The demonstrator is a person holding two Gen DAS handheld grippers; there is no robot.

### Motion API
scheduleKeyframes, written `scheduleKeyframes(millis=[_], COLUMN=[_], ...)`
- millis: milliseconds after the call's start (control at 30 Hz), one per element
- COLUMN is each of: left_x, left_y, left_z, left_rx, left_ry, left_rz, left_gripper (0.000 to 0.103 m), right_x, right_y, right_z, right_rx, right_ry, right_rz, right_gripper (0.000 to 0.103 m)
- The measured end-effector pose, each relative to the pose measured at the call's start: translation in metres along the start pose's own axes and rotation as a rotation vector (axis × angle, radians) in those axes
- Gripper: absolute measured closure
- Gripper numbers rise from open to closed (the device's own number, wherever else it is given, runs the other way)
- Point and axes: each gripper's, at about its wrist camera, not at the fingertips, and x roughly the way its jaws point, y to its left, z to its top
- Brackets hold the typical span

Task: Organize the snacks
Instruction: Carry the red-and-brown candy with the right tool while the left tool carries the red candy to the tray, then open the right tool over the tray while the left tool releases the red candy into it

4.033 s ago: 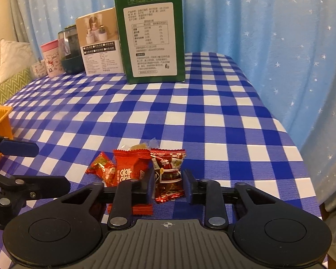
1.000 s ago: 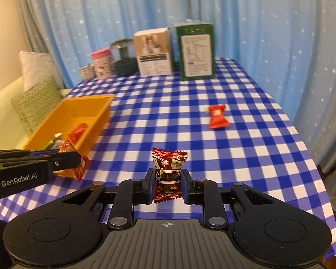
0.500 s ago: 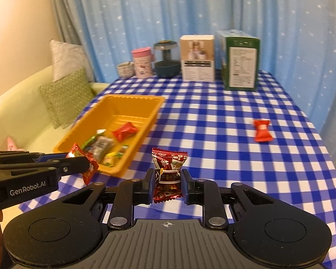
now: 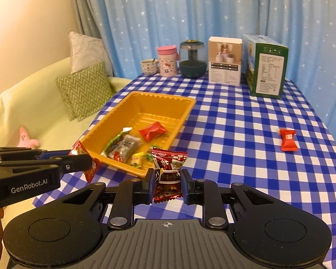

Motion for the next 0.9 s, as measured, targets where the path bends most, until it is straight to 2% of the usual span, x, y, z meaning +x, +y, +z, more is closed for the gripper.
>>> scheduleKeyframes(millis=[433, 900], left_x=[0.007, 0.045], left_y=[0.016, 0.047], left_z=[0.012, 0.038], left_rx=[-0.008, 0.011], left_ry=[0.01, 0.029], left_rz=[0.015, 0.033], left_gripper=[0.087, 0.087], right_x=[0.016, 0.064], right_y=[0.014, 0.02], right_z=[0.008, 0.037], right_rx=[-0.024, -0.029], right_ry=[0.015, 0.031], right_rz=[0.032, 0.054], right_gripper=[0.079, 0.079])
